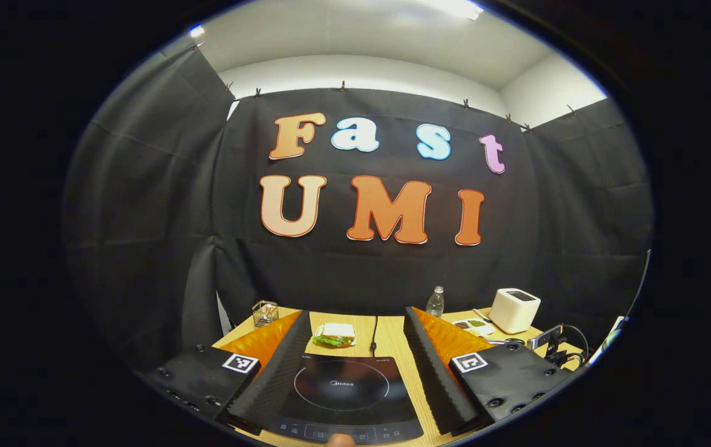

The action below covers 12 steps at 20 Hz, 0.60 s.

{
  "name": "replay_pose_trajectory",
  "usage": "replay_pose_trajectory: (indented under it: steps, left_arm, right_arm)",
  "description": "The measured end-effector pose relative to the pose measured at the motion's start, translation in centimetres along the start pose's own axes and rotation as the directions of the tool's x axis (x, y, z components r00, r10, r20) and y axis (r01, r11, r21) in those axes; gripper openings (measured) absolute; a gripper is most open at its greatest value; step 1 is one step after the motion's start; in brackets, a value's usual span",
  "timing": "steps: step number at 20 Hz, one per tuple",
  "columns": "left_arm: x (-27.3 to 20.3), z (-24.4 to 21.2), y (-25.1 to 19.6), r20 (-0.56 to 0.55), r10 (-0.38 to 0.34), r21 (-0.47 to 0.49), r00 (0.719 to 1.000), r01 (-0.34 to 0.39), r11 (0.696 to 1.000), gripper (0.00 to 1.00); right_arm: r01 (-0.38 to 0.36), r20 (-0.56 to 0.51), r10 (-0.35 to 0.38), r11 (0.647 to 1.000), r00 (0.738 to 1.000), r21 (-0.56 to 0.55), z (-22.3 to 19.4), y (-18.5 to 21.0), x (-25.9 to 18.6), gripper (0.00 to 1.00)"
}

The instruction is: First push the handle of the pot to place it horizontally, then grasp the pot with both hands and set it on the induction cooktop.

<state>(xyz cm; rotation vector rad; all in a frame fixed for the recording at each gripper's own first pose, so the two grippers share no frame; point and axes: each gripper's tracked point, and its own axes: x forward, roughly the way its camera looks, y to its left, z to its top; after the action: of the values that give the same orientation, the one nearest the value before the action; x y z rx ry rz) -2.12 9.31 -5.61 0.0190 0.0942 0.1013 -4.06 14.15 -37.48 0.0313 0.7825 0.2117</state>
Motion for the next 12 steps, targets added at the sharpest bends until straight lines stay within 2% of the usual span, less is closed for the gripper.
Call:
replay_pose_trajectory:
  steps: [12]
  left_arm:
    - [1.4, -1.2, 1.0, -0.031, 0.007, -0.019, 0.999, -0.008, 1.0, 0.99]
  right_arm:
    - [0.003, 0.004, -0.003, 1.0, 1.0, 0.015, 1.5, 1.4, 2.3, 0.0]
